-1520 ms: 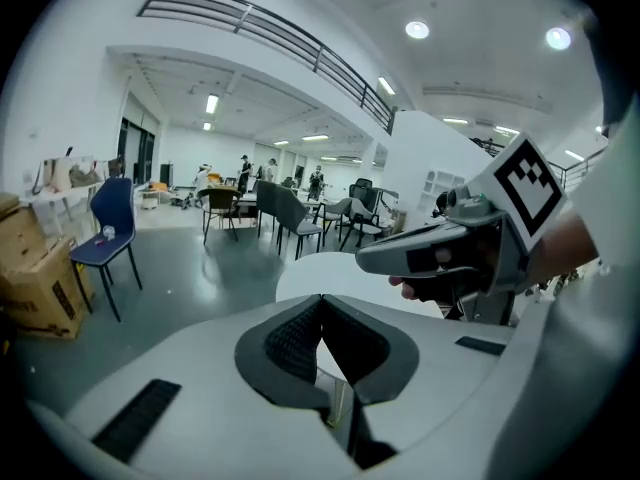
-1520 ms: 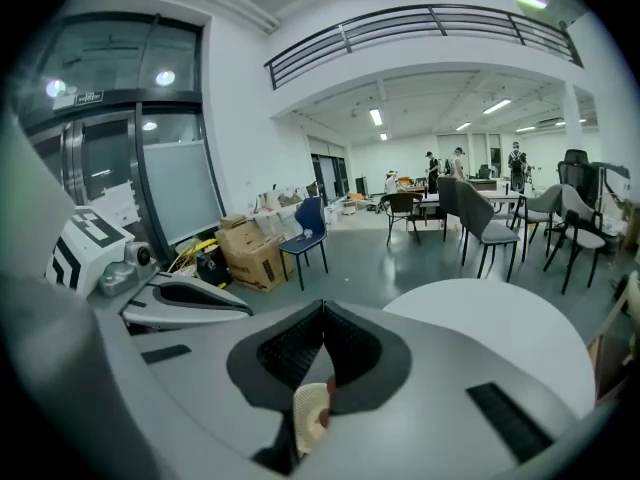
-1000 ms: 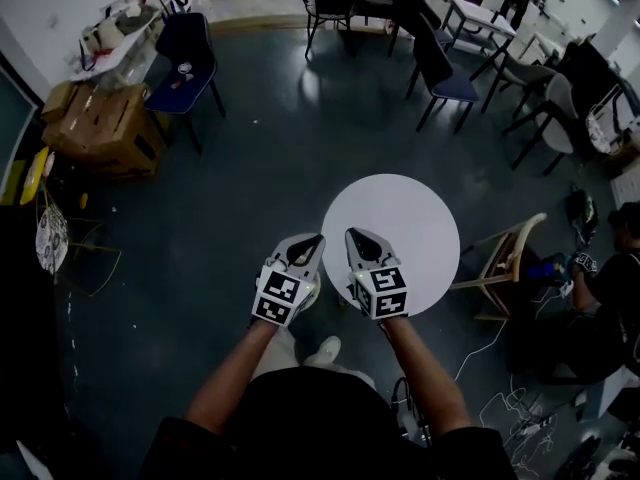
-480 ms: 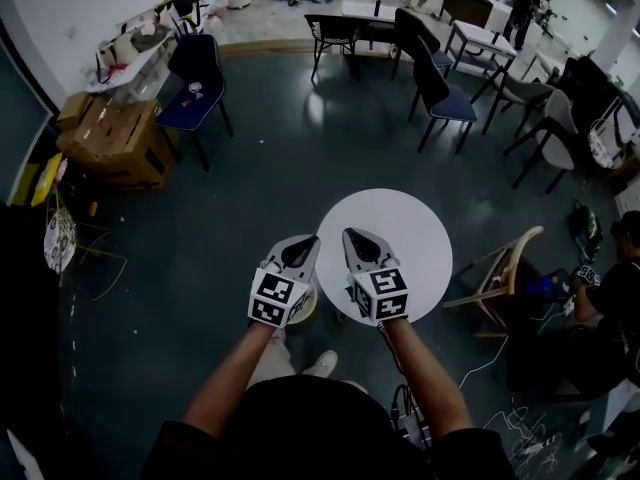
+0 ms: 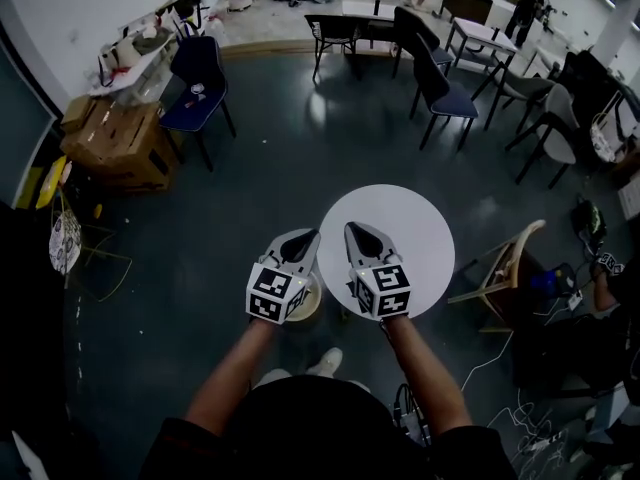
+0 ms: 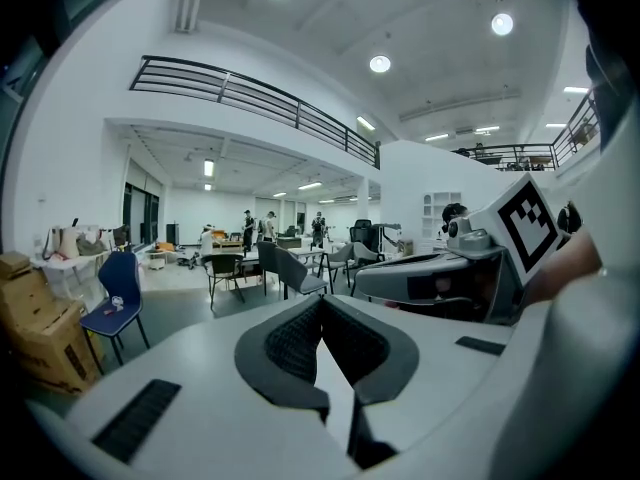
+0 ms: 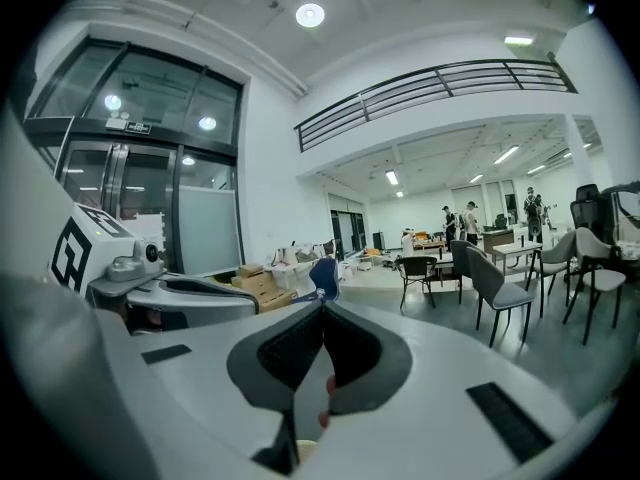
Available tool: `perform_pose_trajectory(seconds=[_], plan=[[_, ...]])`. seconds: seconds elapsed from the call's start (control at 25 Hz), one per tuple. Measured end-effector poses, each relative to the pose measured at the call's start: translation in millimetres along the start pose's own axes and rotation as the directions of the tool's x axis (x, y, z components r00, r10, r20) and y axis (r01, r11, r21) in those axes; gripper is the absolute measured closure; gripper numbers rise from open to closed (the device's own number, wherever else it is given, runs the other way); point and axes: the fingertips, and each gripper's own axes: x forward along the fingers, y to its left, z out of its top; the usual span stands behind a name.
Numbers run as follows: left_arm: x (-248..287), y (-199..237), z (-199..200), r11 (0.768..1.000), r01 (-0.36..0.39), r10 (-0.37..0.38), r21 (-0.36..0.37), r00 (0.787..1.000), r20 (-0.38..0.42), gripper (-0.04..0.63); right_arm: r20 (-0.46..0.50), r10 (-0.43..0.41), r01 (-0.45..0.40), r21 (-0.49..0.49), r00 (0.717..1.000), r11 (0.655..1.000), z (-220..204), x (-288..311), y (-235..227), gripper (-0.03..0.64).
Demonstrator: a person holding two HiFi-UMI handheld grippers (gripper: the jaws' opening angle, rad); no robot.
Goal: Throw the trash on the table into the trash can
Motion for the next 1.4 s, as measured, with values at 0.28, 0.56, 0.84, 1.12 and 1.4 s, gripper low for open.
perform_pose_trajectory(seconds=[0.28,0.56,0.84,1.12,1.4], plan=[[-40,-5,15,1.000,0.025,-0.025,0.001,0.998,0.058,0.580,0.005,-0.028,0.028,0.005,1.000,1.000,3,-18,32,0.598],[-108,-16,24,1.000,0.029,-0.030,0.011,0.991,0.127,0.580,0.047,-0.039,0.039,0.015,0.998,0.999,17,-51,88,0.598],[-197,-23,28,0.999,0.031,-0.036,0.030,0.984,0.176,0.580,0.067,-0.055,0.055,-0.001,0.996,0.998,17,-87,164,0.598],[-262,-32,22,0.998,0.039,-0.049,0.057,0.982,0.185,0.580,0.073,-0.063,0.065,-0.017,0.995,0.998,11,-116,228,0.598],[-316,-41,19,0.995,0.065,-0.078,0.073,0.978,0.195,0.580,0.108,-0.128,0.131,-0.018,0.986,0.991,17,-139,275,0.598]])
